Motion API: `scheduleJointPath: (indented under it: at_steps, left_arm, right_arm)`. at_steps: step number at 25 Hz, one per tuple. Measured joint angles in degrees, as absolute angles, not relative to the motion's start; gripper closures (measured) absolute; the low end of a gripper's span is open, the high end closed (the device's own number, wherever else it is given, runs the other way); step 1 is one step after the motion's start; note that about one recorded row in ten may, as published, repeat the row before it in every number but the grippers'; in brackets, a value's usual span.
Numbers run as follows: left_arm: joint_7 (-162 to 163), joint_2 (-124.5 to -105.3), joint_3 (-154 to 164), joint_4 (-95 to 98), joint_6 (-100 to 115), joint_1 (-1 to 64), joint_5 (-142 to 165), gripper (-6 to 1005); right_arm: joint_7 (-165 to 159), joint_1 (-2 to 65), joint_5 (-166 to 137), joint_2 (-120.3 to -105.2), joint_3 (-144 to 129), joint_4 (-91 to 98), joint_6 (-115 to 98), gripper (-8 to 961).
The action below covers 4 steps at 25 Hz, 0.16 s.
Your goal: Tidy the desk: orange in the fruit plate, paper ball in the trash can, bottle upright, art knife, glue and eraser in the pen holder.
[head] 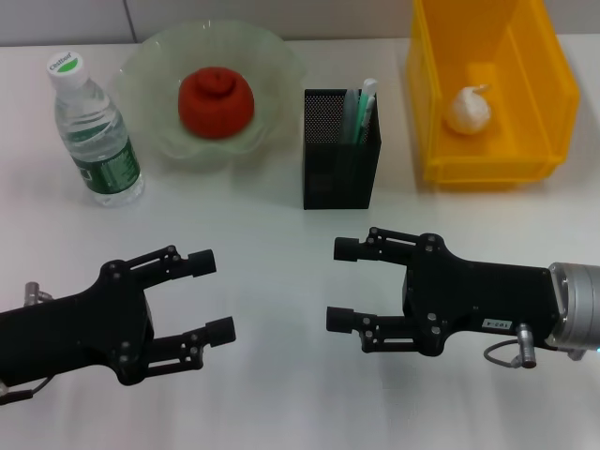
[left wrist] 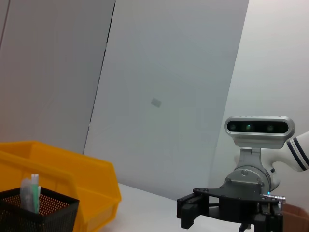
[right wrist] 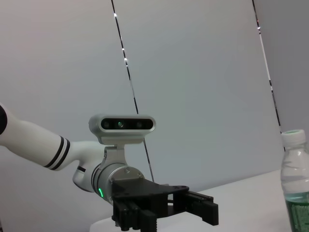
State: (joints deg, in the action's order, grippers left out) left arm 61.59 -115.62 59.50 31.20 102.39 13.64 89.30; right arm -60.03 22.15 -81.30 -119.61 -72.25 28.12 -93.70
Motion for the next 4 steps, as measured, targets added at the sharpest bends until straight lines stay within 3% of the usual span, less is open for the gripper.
scheduleJointPath:
  at_steps: [4]
  left_arm:
    - [61.55,-115.66,59.50,31.20,102.38,13.91,89.29,198]
  right_arm:
    - [-59.93,22.15,-81.10,-119.62,-72.24,28.12,-93.76,165]
